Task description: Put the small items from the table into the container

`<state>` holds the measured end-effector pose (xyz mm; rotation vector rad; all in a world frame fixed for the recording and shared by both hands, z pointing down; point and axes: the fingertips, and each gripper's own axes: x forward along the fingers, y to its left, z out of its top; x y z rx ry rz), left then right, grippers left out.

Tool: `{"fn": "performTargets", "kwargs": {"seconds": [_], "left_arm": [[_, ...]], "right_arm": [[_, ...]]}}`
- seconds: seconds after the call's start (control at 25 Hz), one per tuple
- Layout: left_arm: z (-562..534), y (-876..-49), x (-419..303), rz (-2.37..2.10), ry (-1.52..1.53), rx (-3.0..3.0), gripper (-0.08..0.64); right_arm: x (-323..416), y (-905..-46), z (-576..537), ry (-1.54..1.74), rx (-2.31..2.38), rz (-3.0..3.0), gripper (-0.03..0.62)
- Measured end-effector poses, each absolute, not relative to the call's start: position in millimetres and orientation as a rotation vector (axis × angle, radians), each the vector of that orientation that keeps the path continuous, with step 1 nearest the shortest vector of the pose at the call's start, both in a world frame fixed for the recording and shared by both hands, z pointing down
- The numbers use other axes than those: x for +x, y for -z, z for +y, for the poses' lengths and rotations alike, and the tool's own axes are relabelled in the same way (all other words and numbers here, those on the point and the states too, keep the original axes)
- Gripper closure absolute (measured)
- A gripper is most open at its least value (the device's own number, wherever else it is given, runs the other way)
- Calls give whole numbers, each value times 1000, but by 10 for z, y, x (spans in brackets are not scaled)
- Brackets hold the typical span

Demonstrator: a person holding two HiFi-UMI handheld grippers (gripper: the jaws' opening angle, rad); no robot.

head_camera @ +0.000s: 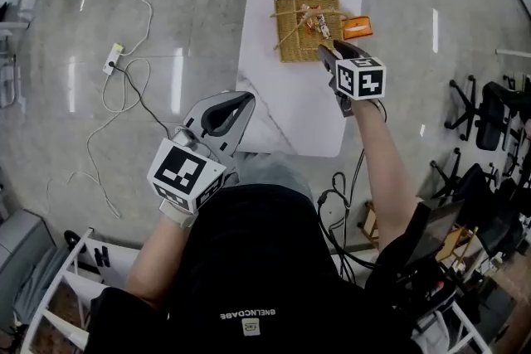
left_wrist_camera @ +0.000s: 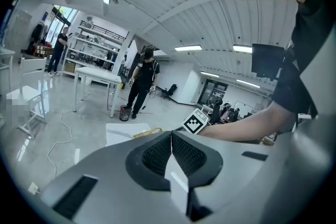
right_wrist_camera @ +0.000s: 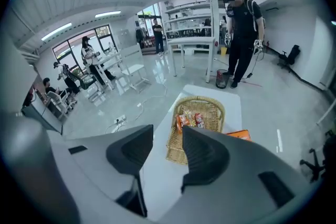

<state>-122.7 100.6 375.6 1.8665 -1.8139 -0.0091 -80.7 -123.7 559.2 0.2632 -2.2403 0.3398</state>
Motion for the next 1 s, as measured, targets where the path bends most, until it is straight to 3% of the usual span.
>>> {"fn": "performTargets", "kwargs": {"seconds": [0.4,0.68,1.0], "left_arm": [[519,-3412,-813,-1657,-39,2100,552],[182,-3163,-440,-1521,-55,2255,552],[-23,-2847,8,-1352,-74,2426,552]], "right_arm": [[-326,-4133,-1140,-340,395,-2504,421],[228,-3189,-1013,-297,598,-2686,516],[714,-2431,-710,-214,802,-2824,563]]}}
